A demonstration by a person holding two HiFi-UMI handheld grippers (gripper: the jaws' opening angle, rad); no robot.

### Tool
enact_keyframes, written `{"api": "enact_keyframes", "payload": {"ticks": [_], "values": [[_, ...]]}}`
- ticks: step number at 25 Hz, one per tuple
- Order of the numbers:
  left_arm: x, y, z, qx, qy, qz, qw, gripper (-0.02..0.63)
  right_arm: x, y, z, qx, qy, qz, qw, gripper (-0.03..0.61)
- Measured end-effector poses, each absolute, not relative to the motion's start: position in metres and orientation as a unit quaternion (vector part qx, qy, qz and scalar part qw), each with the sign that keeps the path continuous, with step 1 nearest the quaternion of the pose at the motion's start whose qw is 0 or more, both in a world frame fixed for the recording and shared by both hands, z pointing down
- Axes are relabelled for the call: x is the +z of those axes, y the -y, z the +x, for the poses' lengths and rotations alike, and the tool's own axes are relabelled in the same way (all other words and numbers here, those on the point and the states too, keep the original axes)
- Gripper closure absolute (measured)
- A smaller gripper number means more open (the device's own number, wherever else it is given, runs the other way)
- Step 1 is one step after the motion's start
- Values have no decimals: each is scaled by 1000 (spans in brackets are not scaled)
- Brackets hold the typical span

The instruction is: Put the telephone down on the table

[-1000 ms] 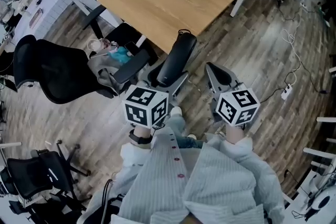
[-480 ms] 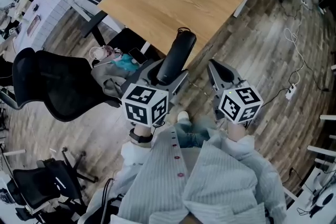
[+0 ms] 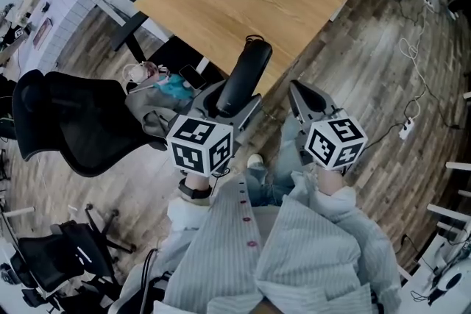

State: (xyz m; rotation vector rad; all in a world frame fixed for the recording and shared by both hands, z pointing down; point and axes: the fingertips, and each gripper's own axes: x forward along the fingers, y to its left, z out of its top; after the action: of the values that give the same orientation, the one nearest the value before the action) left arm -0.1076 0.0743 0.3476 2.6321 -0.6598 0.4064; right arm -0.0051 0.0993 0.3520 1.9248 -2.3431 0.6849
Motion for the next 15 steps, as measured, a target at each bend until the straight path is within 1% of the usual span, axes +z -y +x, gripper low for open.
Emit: {"api": "enact_keyframes", "payload": {"ticks": [6,15], "values": [[355,-45,-85,147,252,935,201,302,359,-70,23,224,757,614,11,545],[357,17,-17,143,288,924,207,302,360,-4,95,228,777,587,15,545]]}}
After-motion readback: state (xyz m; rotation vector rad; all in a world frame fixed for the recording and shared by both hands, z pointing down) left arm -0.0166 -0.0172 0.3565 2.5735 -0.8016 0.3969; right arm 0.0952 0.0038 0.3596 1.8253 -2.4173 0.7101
